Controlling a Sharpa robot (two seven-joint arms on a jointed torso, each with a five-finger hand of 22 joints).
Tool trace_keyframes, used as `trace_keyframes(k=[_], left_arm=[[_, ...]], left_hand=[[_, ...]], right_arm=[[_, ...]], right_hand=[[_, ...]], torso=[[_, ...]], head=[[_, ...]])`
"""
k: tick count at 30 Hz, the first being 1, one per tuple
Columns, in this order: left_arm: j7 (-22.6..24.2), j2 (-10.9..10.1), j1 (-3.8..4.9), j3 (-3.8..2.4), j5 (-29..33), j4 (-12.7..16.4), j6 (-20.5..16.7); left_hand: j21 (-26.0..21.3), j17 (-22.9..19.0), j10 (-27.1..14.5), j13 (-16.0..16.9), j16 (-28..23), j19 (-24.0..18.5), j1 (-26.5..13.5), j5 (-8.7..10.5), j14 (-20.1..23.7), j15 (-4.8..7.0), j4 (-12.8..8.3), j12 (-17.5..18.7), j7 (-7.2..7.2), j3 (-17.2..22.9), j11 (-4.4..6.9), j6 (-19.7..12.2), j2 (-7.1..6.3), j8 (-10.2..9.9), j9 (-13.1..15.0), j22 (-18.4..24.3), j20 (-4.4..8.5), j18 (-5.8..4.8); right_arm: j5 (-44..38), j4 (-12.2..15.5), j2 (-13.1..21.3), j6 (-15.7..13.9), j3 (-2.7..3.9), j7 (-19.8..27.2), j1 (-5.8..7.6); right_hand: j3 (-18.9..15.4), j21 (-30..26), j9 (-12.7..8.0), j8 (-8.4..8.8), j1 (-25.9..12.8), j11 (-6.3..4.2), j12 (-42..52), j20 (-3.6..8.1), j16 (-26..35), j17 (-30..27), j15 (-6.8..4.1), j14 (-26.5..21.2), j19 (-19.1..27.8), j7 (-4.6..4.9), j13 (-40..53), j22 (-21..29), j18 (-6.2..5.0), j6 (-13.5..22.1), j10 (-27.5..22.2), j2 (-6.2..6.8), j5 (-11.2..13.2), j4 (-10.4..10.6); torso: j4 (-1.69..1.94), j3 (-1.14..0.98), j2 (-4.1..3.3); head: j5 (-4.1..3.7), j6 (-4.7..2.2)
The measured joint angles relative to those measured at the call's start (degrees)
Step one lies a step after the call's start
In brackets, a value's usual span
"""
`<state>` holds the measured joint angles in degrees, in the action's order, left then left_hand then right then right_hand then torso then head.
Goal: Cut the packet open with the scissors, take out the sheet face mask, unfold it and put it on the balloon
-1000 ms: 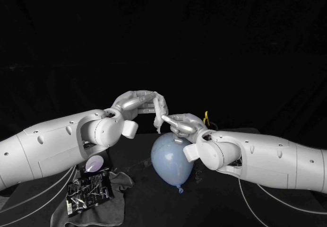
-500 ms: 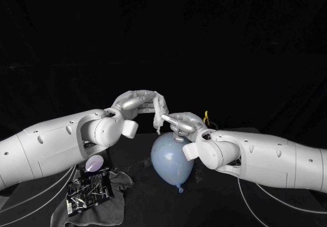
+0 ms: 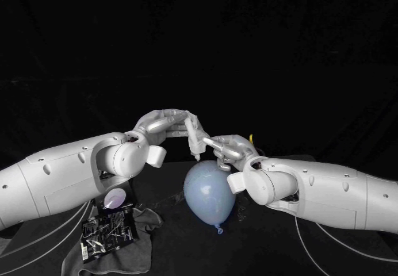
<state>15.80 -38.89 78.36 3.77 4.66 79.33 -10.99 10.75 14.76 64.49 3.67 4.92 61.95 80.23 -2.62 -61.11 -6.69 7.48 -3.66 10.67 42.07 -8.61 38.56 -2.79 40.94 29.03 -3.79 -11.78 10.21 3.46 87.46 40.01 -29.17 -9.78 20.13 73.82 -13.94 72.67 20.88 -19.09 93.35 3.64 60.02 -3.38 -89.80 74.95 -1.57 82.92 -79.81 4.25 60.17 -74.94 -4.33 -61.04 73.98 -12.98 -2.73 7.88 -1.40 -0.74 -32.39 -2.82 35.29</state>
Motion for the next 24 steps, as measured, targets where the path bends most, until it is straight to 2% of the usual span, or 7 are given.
trace_keyframes(k=[9,15,24], left_arm=[[0.0,-0.8,-0.02,0.03,0.0,-0.6,0.1],[-0.1,-1.1,-0.03,0.03,0.0,-1.0,0.4],[-0.3,-1.0,-0.14,0.03,0.0,-1.5,1.4]], left_hand=[[0.0,-0.1,0.0,0.0,0.0,0.7,-0.1,0.06,0.0,0.00,-0.2,0.0,-0.01,0.2,0.00,0.0,-0.06,0.0,0.0,-0.1,0.11,-0.02],[0.0,-0.1,0.0,0.0,-0.3,1.3,0.0,0.12,0.0,0.00,-0.2,0.0,-0.01,0.2,0.00,0.0,-0.03,0.0,0.0,-0.1,0.28,-0.03],[0.1,-0.1,0.0,0.0,-0.3,2.4,0.1,-0.03,-0.1,0.06,-0.2,0.0,-0.12,0.2,0.00,-0.1,0.05,0.3,0.0,-0.2,0.52,-0.06]], right_arm=[[-4.8,0.6,2.8,-0.2,0.00,-2.2,0.70],[-11.6,0.3,4.0,1.1,0.01,-5.2,2.36],[-22.1,-0.6,4.5,4.1,0.06,-9.9,5.91]], right_hand=[[-0.3,0.0,0.0,-0.44,0.0,0.00,0.0,0.00,0.0,0.0,-0.21,-0.2,0.0,-0.12,0.0,0.0,0.03,0.3,0.0,0.00,0.1,-0.3],[-0.6,0.4,0.0,-1.11,0.0,0.04,0.0,0.20,0.2,0.0,-0.28,-0.1,-0.2,-0.18,0.0,0.0,0.08,0.6,0.0,-0.01,0.1,-0.6],[-0.7,0.4,0.0,-1.56,0.0,0.20,0.0,0.21,0.0,0.0,-0.28,-0.1,-0.2,-0.04,0.3,0.0,0.40,0.8,0.2,-0.01,0.1,-0.7]], torso=[[-0.03,-0.01,0.04],[-0.03,-0.03,0.04],[0.01,0.00,0.01]], head=[[0.18,0.03],[0.18,-0.02],[0.09,-0.15]])
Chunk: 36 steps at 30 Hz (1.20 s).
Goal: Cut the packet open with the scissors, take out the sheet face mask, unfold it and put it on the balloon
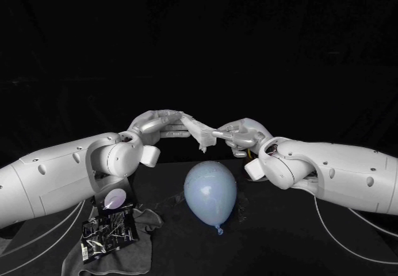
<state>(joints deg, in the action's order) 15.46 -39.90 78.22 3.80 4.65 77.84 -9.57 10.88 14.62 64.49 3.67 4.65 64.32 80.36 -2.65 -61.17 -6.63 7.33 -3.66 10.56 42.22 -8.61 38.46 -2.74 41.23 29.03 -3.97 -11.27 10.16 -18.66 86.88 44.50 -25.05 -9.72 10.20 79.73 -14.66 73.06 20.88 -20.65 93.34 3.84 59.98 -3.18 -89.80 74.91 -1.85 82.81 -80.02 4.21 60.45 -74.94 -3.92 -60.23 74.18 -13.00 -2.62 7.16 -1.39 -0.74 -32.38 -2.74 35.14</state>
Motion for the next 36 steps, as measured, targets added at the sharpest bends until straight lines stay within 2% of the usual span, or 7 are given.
trace_keyframes(k=[15,17,19,20,25,32,36], left_arm=[[0.1,1.4,-0.94,0.05,-0.4,-2.1,-1.5],[0.1,1.7,-1.08,0.06,-0.9,-2.7,-2.2],[0.1,2.2,-1.27,0.09,-1.9,-3.4,-3.0],[0.1,2.4,-1.36,0.11,-2.4,-3.7,-3.3],[-0.2,3.4,-1.83,0.29,-6.2,-5.4,-4.9],[-1.6,4.7,-2.21,0.41,-13.0,-6.6,-5.7],[-2.7,4.8,-2.32,0.43,-16.7,-7.1,-5.7]], left_hand=[[1.0,1.2,1.3,0.0,1.3,1.2,-0.4,0.00,-2.8,0.99,-0.2,0.0,0.09,-0.5,0.41,1.2,-0.46,-0.1,0.0,-0.4,0.82,-0.39],[1.0,1.3,0.8,0.0,1.3,1.2,-0.2,-0.02,-2.7,0.87,-0.5,0.0,0.14,-1.2,-0.02,1.4,-1.46,-1.1,0.0,-0.5,0.81,-0.41],[1.0,1.4,-1.0,-0.1,1.2,-0.2,-0.7,-0.22,-1.1,0.14,-0.6,0.0,0.21,-2.6,-0.53,0.0,-2.81,-3.7,3.3,-0.5,0.50,-0.43],[1.0,1.4,-1.6,-0.1,1.0,-0.9,-0.9,-0.22,-0.4,-0.08,-0.6,0.0,0.08,-3.1,-0.70,-0.8,-3.36,-4.9,3.3,-0.4,0.39,-0.45],[-0.8,1.8,-4.2,-0.1,1.0,-5.1,-1.5,-0.23,2.5,-1.21,-1.0,0.0,-0.24,-5.6,-1.55,-1.7,-6.74,-9.4,-0.7,0.0,-0.72,-0.46],[-4.3,2.2,-7.7,0.0,1.6,-11.9,-2.0,-0.23,8.3,-2.85,-0.7,0.0,-0.29,-9.3,-2.56,-1.3,-9.32,-12.5,-4.9,0.3,-3.61,-0.47],[-6.9,2.3,-9.1,0.0,2.0,-16.8,-2.7,-0.22,11.5,-3.62,0.3,0.0,-0.26,-12.5,-3.39,-2.1,-10.09,-13.3,-6.4,0.3,-5.20,-1.35]], right_arm=[[-5.5,1.2,0.2,1.3,0.41,-2.2,5.03],[-5.6,1.3,0.0,1.4,0.48,-2.2,5.72],[-5.5,1.3,-0.2,1.5,0.64,-2.3,6.41],[-5.5,1.3,-0.3,1.5,0.67,-2.3,6.67],[-4.6,1.1,-1.2,1.6,0.89,-2.3,7.78],[-3.0,-0.3,-3.0,0.7,0.99,-2.3,8.45],[-2.2,-0.9,-3.9,-0.8,1.01,-2.7,8.53]], right_hand=[[-0.2,0.5,0.0,-0.16,-0.1,0.00,-0.3,0.20,0.0,0.0,0.01,0.0,-0.2,0.17,0.0,0.0,0.11,0.2,0.0,-0.08,0.0,-0.2],[-0.2,0.5,0.0,-0.16,-0.1,-0.01,-0.3,0.20,0.1,0.0,0.01,0.0,-0.2,0.16,0.0,0.0,0.12,0.2,0.0,-0.08,0.0,-0.2],[-0.2,0.5,0.0,-0.17,-0.1,0.09,-0.3,0.20,0.1,0.0,0.02,0.0,-0.2,0.16,0.1,0.0,0.15,0.2,0.1,-0.08,0.0,-0.2],[-0.2,0.5,0.0,-0.22,-0.1,0.16,-0.3,0.20,0.2,0.0,0.02,0.1,-0.2,0.16,0.1,0.0,0.35,0.2,0.2,-0.09,0.0,-0.2],[-0.2,0.7,0.0,-0.43,-0.2,0.16,-0.1,0.20,0.0,0.0,-0.11,-0.1,-0.2,0.16,0.1,0.0,0.43,0.2,0.2,-0.16,0.0,-0.2],[-0.2,0.7,0.0,-0.44,-0.2,0.15,-0.1,0.19,0.0,0.0,-0.11,-0.1,-0.2,0.16,0.1,0.0,0.45,0.2,0.2,-0.17,0.1,-0.2],[-0.2,0.7,0.0,-0.43,-0.2,0.15,-0.1,0.19,0.0,0.0,-0.11,-0.1,-0.2,-0.03,0.1,0.0,0.46,0.4,0.2,-0.24,0.1,-0.2]], torso=[[0.03,0.04,0.00],[0.03,0.04,0.01],[0.03,0.05,0.03],[0.03,0.06,0.03],[0.04,0.07,0.04],[0.03,0.07,0.04],[0.01,0.04,0.01]], head=[[-0.21,-0.40],[-0.32,-0.48],[-0.39,-0.52],[-0.42,-0.56],[-0.62,-0.75],[-0.74,-0.98],[-0.75,-1.05]])
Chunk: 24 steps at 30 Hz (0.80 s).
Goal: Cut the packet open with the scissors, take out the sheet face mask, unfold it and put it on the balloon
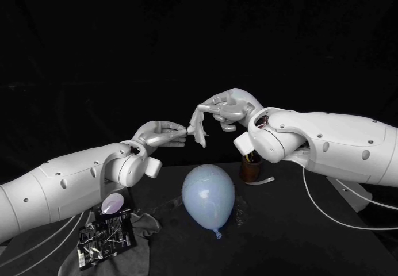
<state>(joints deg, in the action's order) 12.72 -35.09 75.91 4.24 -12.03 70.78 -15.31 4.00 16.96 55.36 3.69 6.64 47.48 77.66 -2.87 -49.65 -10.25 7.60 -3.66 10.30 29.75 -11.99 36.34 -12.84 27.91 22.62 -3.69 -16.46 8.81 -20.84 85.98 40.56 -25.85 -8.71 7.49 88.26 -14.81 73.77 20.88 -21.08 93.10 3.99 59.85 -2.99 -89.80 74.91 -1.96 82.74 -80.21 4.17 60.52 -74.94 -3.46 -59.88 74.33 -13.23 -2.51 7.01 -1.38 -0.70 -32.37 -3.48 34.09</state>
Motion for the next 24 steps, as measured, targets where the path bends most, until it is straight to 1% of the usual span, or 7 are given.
trace_keyframes(k=[3,6,10,15,17,21,24], left_arm=[[-0.8,0.0,-0.12,0.01,-2.1,-0.7,0.0],[-1.4,-0.3,-0.36,0.01,-3.7,-1.2,-0.2],[-1.1,-1.3,-0.84,-0.02,-5.1,-0.8,-1.1],[3.5,-2.6,-1.32,-0.37,-5.4,1.7,-3.1],[5.9,-3.1,-1.45,-0.47,-5.2,2.5,-4.0],[10.4,-4.1,-1.62,-0.62,-4.8,4.4,-6.2],[13.0,-4.7,-1.81,-0.66,-5.6,5.8,-7.7]], left_hand=[[-0.1,0.0,-1.0,0.0,0.8,-3.8,0.0,0.00,2.1,-0.52,1.3,-0.3,-0.16,-3.9,-0.41,-0.6,0.03,0.0,-1.0,0.0,-0.15,-1.33],[-0.1,0.0,-1.4,0.1,1.8,-6.7,1.4,0.00,3.5,-0.92,2.4,-1.0,-0.16,-7.6,-0.81,-0.6,1.27,0.0,-1.7,0.0,-0.24,-1.33],[-0.1,0.0,-1.4,0.2,2.9,-8.5,3.1,0.00,4.2,-1.03,2.9,-1.6,-0.16,-9.0,-0.81,0.2,2.13,0.7,-2.2,0.1,-0.23,-1.87],[-0.4,0.5,-1.3,0.2,4.9,-10.9,5.4,0.00,4.5,-0.69,3.2,-2.7,0.37,-9.3,-0.31,3.1,2.80,1.0,-3.1,0.2,-0.21,-2.21],[-0.4,0.6,-1.2,0.2,5.5,-10.2,6.8,0.00,4.7,-0.52,2.6,-3.0,0.48,-8.7,-0.16,4.0,2.81,1.0,-3.7,0.2,-0.09,-2.21],[2.1,1.7,0.0,0.4,8.9,-3.0,10.8,0.00,3.6,0.56,0.5,-4.7,0.85,-4.0,1.05,7.2,3.02,0.1,-5.3,-0.9,0.07,-2.14],[3.4,2.8,1.3,0.2,12.0,-1.1,12.9,0.00,3.0,1.23,-1.9,-5.5,1.18,1.2,1.45,9.5,2.17,-0.4,-6.5,-1.4,0.07,-0.70]], right_arm=[[0.4,-0.4,-0.6,-1.4,0.00,-0.6,0.04],[0.6,-0.8,-1.0,-2.9,0.00,-1.3,0.05],[0.7,-1.1,-1.3,-4.8,0.00,-2.9,0.07],[0.4,-1.8,-1.8,-6.7,-0.05,-5.2,0.07],[0.3,-2.0,-2.2,-7.3,-0.06,-5.9,0.06],[0.1,-2.5,-2.8,-8.6,-0.09,-7.1,0.03],[0.0,-2.7,-3.0,-9.2,-0.11,-7.8,-0.03]], right_hand=[[-0.2,0.0,0.0,0.00,0.0,0.00,0.0,0.00,0.0,0.0,0.00,0.0,0.0,0.00,0.0,0.0,0.01,0.0,0.0,0.00,0.0,-0.2],[-0.2,0.0,0.0,-0.21,0.0,-0.01,0.0,0.00,0.0,0.0,0.00,0.0,0.0,0.00,0.0,0.0,0.01,0.0,0.0,0.00,0.0,-0.2],[-0.2,0.0,0.0,-0.32,0.0,-0.01,0.0,0.00,0.0,0.0,0.03,0.0,0.0,0.00,-0.1,0.0,0.01,0.0,0.0,0.00,0.0,-0.2],[-0.2,0.0,0.0,-0.35,0.0,-0.01,-0.1,-0.01,0.1,0.0,0.06,0.0,0.0,0.00,-0.1,0.0,0.03,0.0,0.0,0.00,0.0,-0.2],[-0.3,0.0,0.0,-0.35,0.0,-0.01,-0.1,-0.01,0.2,0.0,0.06,0.0,0.0,0.00,-0.2,0.0,0.03,0.0,0.0,0.00,0.0,-0.3],[-0.3,0.0,0.0,-0.35,0.0,-0.01,-0.1,-0.01,0.0,0.0,0.14,0.0,0.0,0.00,-0.2,0.0,0.04,0.0,0.0,0.00,0.0,-0.3],[-0.3,0.0,0.0,-0.35,0.0,-0.01,-0.2,-0.01,0.0,0.0,0.14,0.0,0.0,0.00,-0.2,0.0,0.04,0.0,0.0,0.00,0.0,-0.3]], torso=[[-0.01,-0.01,0.00],[-0.01,-0.03,0.01],[0.02,0.00,0.00],[-0.03,0.07,-0.08],[-0.04,0.07,-0.09],[-0.01,0.04,-0.09],[0.03,0.03,-0.09]], head=[[-0.04,-0.03],[-0.16,-0.13],[-0.29,-0.26],[-0.22,-0.35],[-0.21,-0.36],[-0.40,-0.30],[-0.43,-0.21]])
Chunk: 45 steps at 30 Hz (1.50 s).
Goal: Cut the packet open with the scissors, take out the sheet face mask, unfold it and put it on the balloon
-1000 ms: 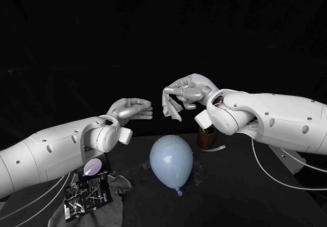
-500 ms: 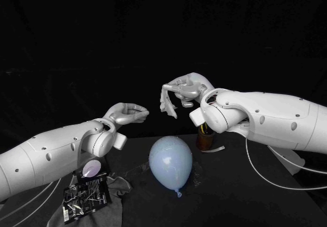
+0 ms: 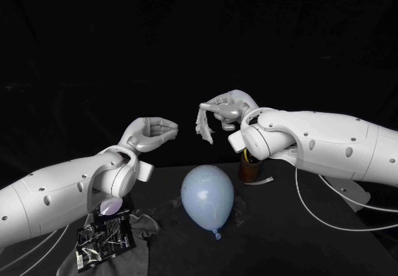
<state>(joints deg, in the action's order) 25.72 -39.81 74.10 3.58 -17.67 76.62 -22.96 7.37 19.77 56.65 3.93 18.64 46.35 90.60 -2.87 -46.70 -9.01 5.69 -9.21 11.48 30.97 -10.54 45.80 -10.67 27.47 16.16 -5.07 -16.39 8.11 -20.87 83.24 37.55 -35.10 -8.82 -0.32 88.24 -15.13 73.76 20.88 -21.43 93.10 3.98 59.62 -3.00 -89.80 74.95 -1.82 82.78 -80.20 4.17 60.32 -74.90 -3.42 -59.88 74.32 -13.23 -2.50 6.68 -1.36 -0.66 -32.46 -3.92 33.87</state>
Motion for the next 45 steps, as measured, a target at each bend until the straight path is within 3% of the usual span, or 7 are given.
trace_keyframes(k=[7,10,13,18,24,34,45], left_arm=[[3.9,0.3,-0.39,-0.03,-6.6,1.1,-2.6],[4.8,1.1,-0.42,-0.05,-9.7,0.9,-3.4],[5.3,2.0,-0.44,-0.06,-12.1,0.7,-3.9],[5.3,3.5,-0.47,-0.06,-14.5,0.5,-4.5],[4.3,4.9,-0.48,-0.09,-15.1,0.4,-6.0],[1.9,5.8,-0.49,-0.13,-13.5,0.3,-9.6],[0.7,5.9,-0.50,-0.17,-9.9,0.2,-12.9]], left_hand=[[-0.2,1.0,-4.2,-0.2,2.3,-1.3,-1.7,0.00,5.0,-1.19,-2.5,0.9,0.23,3.0,-0.85,0.2,-3.11,-1.7,-1.5,0.3,-0.30,0.47],[-0.8,1.6,-5.6,-0.1,3.7,-2.3,-5.1,0.00,7.4,-1.59,-1.4,0.9,0.10,-0.5,-1.26,-0.6,-4.44,-2.0,-1.7,0.8,-0.31,0.46],[-1.2,2.1,-6.7,0.0,5.0,-2.7,-6.8,0.00,9.5,-1.91,-0.5,0.5,0.00,-4.7,-1.54,-0.9,-4.82,-2.2,-1.9,1.0,-0.31,-0.61],[-1.5,3.8,-8.7,0.4,10.5,-3.0,-4.0,0.00,13.8,-2.26,3.0,-2.5,-0.21,-21.4,-1.75,-2.1,-0.97,-2.6,-2.2,1.0,-0.19,-0.63],[-1.5,4.2,-9.7,0.7,15.9,-2.9,1.1,0.00,15.3,-2.15,9.8,-6.5,-0.26,-33.5,-1.85,-3.2,2.22,-3.2,-2.4,1.0,-0.19,-0.63],[-0.2,4.4,-8.9,1.5,20.7,-1.0,2.7,0.00,13.8,-1.10,10.9,-10.6,-0.43,-35.8,-1.11,-2.9,3.51,-3.2,-2.3,0.5,-0.09,-0.63],[1.9,3.5,-6.3,2.6,24.4,2.0,7.8,0.00,9.8,0.48,9.9,-15.7,0.30,-35.3,0.59,0.1,6.73,1.5,0.1,0.1,0.00,1.30]], right_arm=[[0.0,-0.1,-0.5,-0.8,-0.07,-0.9,-0.25],[0.0,0.0,-0.6,-1.0,-0.07,-1.1,-0.31],[0.0,0.2,-0.7,-1.2,-0.07,-1.3,-0.36],[0.0,0.8,-0.7,-1.4,-0.08,-1.4,-0.43],[-0.1,1.6,-0.7,-1.4,-0.09,-1.4,-0.66],[-0.3,3.3,-0.2,-1.4,-0.09,-1.5,-1.07],[-0.8,4.4,0.2,-1.4,-0.09,-1.5,-1.27]], right_hand=[[0.0,0.0,0.0,-0.19,0.0,0.20,-0.1,0.00,0.0,0.0,0.00,0.0,0.0,0.00,0.0,0.0,0.02,0.0,0.2,0.00,0.0,0.0],[0.0,0.0,0.0,-0.28,0.0,0.20,-0.2,0.00,0.0,0.0,0.00,0.0,0.0,0.00,0.0,0.0,0.02,0.0,0.2,0.00,-0.2,0.0],[0.0,0.0,0.0,-0.29,0.0,0.21,-0.3,0.02,0.0,0.0,0.00,0.0,0.0,0.00,0.1,0.0,0.03,0.0,0.2,0.00,-0.2,0.0],[0.0,0.0,0.0,-0.29,0.0,0.20,-0.4,0.16,0.0,0.0,0.00,0.0,-0.2,0.00,0.2,0.0,0.39,0.0,0.2,0.00,-0.2,0.0],[0.0,0.0,0.0,-0.28,0.0,0.20,-0.5,0.15,0.2,0.0,0.00,0.0,-0.2,0.00,0.2,0.0,0.40,0.0,0.2,0.00,-0.2,0.0],[0.0,-0.1,0.0,-0.17,0.0,0.20,-0.2,0.15,0.0,0.0,0.00,0.0,-0.1,0.00,0.2,0.0,0.42,0.0,0.2,0.00,-0.1,0.0],[0.0,-0.1,0.0,-0.44,0.0,0.19,-0.2,0.13,0.0,0.0,0.00,0.0,-0.1,0.00,0.2,0.0,0.43,0.0,0.2,0.00,-0.1,0.0]], torso=[[0.01,-0.03,0.05],[-0.02,-0.07,0.07],[-0.06,-0.07,0.07],[-0.05,-0.10,0.05],[-0.05,-0.12,0.04],[-0.03,-0.07,0.02],[0.00,-0.03,0.03]], head=[[0.19,0.09],[0.20,0.00],[0.20,-0.07],[0.30,-0.14],[0.38,-0.21],[0.31,-0.15],[0.37,-0.13]])
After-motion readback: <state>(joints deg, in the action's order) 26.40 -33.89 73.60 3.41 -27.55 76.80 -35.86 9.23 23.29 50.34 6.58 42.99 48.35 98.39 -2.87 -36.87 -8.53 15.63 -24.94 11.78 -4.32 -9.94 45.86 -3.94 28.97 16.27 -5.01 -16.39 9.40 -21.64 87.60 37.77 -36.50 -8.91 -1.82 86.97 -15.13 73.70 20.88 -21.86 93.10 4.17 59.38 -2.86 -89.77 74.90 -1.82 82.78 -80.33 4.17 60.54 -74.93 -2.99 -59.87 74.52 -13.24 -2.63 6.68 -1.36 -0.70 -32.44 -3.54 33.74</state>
